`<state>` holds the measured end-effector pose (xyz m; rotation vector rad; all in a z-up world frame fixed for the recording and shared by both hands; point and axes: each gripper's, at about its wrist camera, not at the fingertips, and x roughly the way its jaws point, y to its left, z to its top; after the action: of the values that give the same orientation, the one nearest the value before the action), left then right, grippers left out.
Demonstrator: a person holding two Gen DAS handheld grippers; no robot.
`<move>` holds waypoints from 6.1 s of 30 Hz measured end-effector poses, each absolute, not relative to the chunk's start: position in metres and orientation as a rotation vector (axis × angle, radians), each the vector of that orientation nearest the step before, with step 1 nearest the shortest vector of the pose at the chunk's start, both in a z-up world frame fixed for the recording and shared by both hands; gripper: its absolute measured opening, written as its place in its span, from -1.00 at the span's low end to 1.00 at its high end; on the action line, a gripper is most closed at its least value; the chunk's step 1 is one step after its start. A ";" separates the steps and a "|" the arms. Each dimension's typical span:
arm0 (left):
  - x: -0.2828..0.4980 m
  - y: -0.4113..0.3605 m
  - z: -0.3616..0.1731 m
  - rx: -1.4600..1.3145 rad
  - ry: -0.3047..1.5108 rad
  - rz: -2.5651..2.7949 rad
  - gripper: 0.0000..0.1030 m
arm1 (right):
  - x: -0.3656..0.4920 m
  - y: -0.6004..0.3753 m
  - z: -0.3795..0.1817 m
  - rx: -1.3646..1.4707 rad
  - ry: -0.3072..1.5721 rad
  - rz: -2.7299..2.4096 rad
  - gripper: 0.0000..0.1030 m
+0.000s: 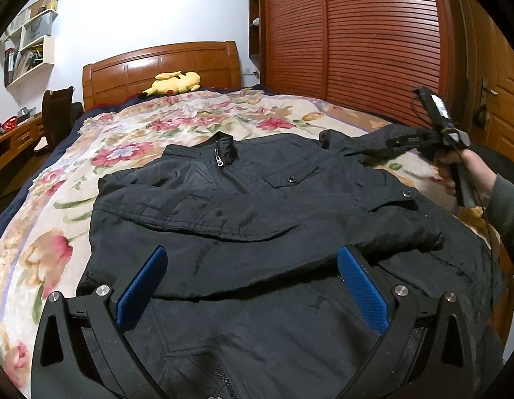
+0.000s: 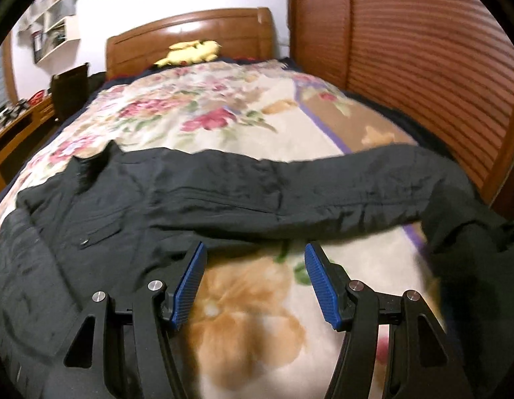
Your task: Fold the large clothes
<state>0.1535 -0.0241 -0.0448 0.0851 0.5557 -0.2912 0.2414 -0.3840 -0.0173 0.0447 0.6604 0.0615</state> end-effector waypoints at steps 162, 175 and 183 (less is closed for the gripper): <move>0.082 0.028 -0.038 0.067 0.533 -0.203 0.99 | 0.101 -0.170 0.107 -0.200 0.334 0.509 -0.79; 0.049 0.065 -0.038 0.033 0.512 -0.147 0.99 | 0.028 -0.125 0.091 -0.298 0.403 0.657 -0.80; 0.041 0.077 -0.042 0.034 0.514 -0.131 0.99 | 0.017 -0.130 0.107 -0.328 0.445 0.624 -0.48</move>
<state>0.0412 0.0766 -0.0421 0.0343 0.5136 -0.1312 0.0172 -0.1296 0.1067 -0.3276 0.4449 0.6243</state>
